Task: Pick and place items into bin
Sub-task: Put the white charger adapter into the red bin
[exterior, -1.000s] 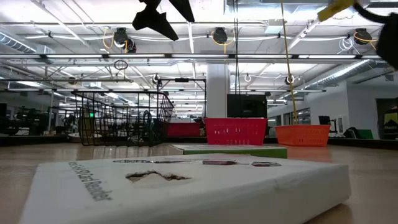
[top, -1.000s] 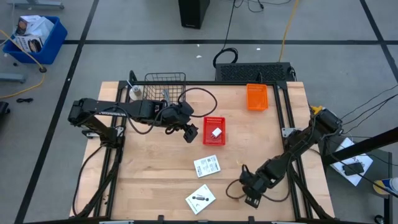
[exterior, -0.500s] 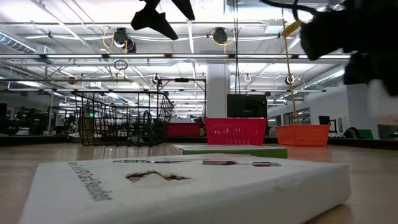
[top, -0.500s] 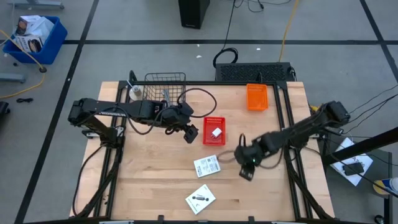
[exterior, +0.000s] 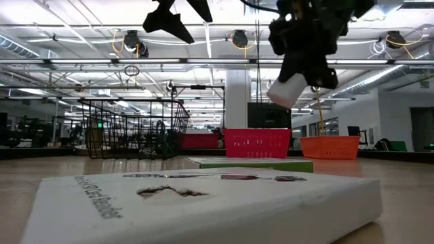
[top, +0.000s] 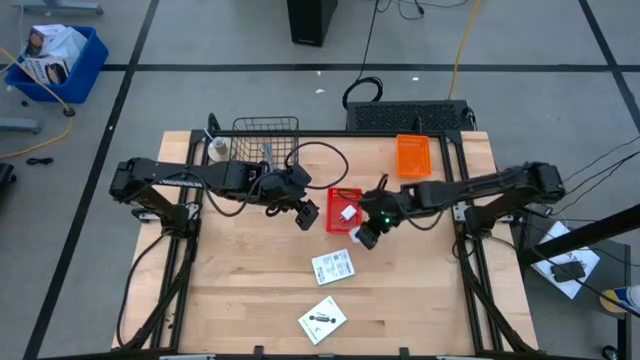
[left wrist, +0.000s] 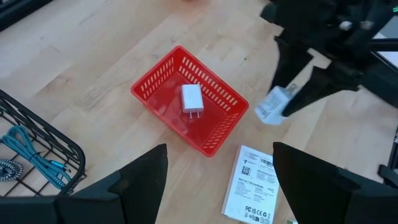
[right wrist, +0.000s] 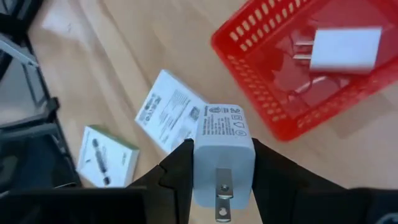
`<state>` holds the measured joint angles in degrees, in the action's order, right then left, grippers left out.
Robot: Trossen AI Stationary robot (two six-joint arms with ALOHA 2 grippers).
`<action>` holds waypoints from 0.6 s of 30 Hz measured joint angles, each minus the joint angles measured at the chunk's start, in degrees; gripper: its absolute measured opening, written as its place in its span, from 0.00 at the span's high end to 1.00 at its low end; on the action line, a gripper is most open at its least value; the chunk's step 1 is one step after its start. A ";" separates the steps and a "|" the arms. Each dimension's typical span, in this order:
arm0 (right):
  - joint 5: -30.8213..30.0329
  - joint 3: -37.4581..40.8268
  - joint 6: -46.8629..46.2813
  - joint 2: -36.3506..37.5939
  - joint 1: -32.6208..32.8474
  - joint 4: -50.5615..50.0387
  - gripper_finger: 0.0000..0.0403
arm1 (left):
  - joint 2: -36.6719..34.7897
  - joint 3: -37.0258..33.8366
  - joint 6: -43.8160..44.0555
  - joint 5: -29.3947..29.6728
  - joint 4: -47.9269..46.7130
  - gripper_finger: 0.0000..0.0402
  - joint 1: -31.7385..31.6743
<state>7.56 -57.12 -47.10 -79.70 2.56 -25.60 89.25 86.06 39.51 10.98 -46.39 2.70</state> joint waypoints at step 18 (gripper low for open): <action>13.17 0.02 22.20 4.96 -4.65 -27.59 0.70 | -0.01 0.00 -2.39 -0.44 0.28 0.27 -0.19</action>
<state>20.73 -57.10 -24.90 -74.74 -2.09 -53.19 89.24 86.06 37.12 10.55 -46.11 2.51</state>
